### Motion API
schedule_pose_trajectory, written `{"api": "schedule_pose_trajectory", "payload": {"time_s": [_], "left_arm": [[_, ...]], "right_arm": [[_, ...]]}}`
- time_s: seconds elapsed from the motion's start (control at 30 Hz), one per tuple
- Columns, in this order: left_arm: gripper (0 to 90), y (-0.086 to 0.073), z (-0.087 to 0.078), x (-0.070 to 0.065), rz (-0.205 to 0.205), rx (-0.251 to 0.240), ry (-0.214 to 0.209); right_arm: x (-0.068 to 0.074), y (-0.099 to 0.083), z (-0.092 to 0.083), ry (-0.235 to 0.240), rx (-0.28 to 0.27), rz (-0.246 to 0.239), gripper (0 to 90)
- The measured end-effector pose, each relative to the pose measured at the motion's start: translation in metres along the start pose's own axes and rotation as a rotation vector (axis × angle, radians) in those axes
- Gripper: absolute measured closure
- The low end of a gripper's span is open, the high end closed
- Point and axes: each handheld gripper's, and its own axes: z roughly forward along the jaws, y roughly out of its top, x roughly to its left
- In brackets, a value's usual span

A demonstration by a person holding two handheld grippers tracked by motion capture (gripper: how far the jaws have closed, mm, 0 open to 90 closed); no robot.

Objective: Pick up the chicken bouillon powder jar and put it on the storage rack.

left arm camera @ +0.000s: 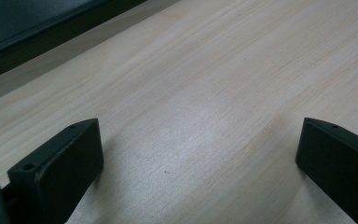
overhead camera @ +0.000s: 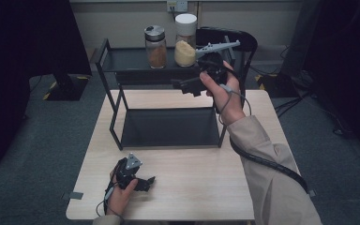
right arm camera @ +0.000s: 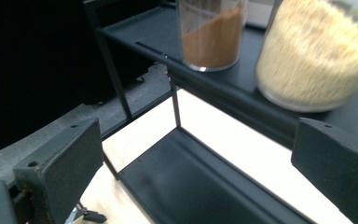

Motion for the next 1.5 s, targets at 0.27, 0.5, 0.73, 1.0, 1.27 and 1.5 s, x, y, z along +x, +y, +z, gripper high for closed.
{"api": "schedule_pose_trajectory", "payload": {"time_s": [0.27, 0.5, 0.73, 1.0, 1.27, 1.5], "left_arm": [[0.0, 0.000, 0.000, 0.000, 0.000, 0.000, 0.000], [0.0, 0.000, 0.000, 0.000, -0.001, 0.000, 0.001], [0.0, 0.000, 0.000, 0.000, 0.000, 0.000, 0.001], [0.0, 0.000, 0.000, 0.000, -0.001, 0.000, 0.001], [0.0, 0.000, 0.000, 0.000, -0.001, 0.000, 0.001], [0.0, 0.000, 0.000, 0.000, -0.001, -0.001, 0.001]], "right_arm": [[-0.002, -0.024, 0.000, 0.020, 0.004, 0.003, 0.9], [-0.002, -0.044, -0.001, 0.034, 0.004, 0.008, 0.8], [-0.004, -0.068, 0.001, 0.048, 0.016, 0.028, 0.6], [-0.009, -0.095, 0.002, 0.064, 0.027, 0.050, 0.5], [-0.014, -0.118, 0.003, 0.063, 0.047, 0.058, 0.5], [-0.019, -0.140, 0.002, 0.063, 0.062, 0.069, 0.5]]}}
